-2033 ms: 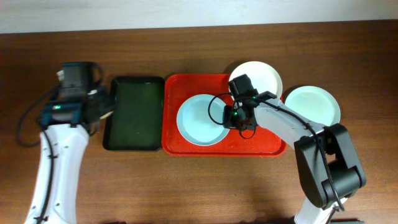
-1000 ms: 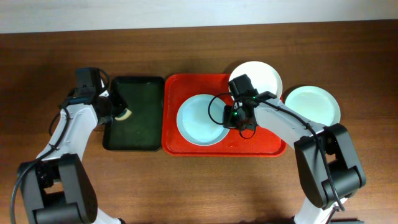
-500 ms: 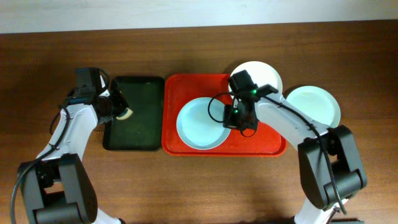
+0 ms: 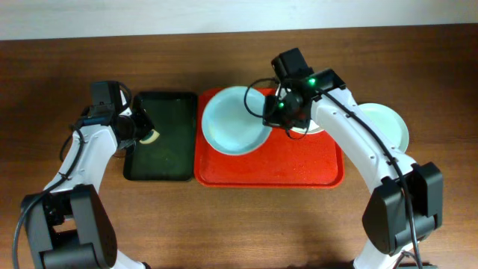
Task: Clean dirty plates on tray and stack at the side
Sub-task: 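Lift the white plate with the right gripper and tilt it upward, then carry the plate with the right gripper to the pale green plate, then lower the plate onto the pale green plate and open the right gripper, then move the right gripper to the egg-stained white plate's rim and grasp, then drag the egg-stained plate with the right gripper to the red tray's center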
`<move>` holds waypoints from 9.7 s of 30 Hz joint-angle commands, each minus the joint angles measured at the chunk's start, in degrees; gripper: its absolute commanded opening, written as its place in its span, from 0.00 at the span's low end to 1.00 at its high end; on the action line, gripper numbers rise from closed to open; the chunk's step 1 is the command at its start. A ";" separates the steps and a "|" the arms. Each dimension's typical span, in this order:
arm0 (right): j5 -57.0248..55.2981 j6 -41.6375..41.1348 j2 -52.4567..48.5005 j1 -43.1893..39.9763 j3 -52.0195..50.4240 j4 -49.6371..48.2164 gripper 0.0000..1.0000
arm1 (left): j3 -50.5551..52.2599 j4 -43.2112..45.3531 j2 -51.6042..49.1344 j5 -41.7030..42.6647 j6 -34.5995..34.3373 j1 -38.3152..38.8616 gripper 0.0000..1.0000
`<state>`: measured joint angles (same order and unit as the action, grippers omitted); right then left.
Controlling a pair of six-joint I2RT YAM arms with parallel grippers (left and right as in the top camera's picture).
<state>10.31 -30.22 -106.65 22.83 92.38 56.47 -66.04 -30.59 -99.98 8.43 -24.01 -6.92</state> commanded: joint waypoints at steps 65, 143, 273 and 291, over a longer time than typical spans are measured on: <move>-54.95 63.04 -5.25 28.17 1.44 -65.68 0.04 | 0.00 -0.26 -0.15 0.81 0.96 0.00 0.00; -20.37 -6.69 4.07 -34.32 1.40 12.55 0.05 | 0.00 -0.22 -0.15 2.34 0.94 0.02 0.00; 10.25 11.93 -4.87 1.42 -5.03 -7.54 0.32 | 0.00 -0.24 -0.15 2.32 0.94 0.02 0.11; 3.39 12.26 -3.69 -10.47 -8.13 5.95 0.28 | 0.00 -0.26 -0.15 2.32 0.94 0.02 0.11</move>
<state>17.69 -16.08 -110.85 12.23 86.63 62.19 -66.04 -30.81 -99.98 9.93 -24.01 -6.92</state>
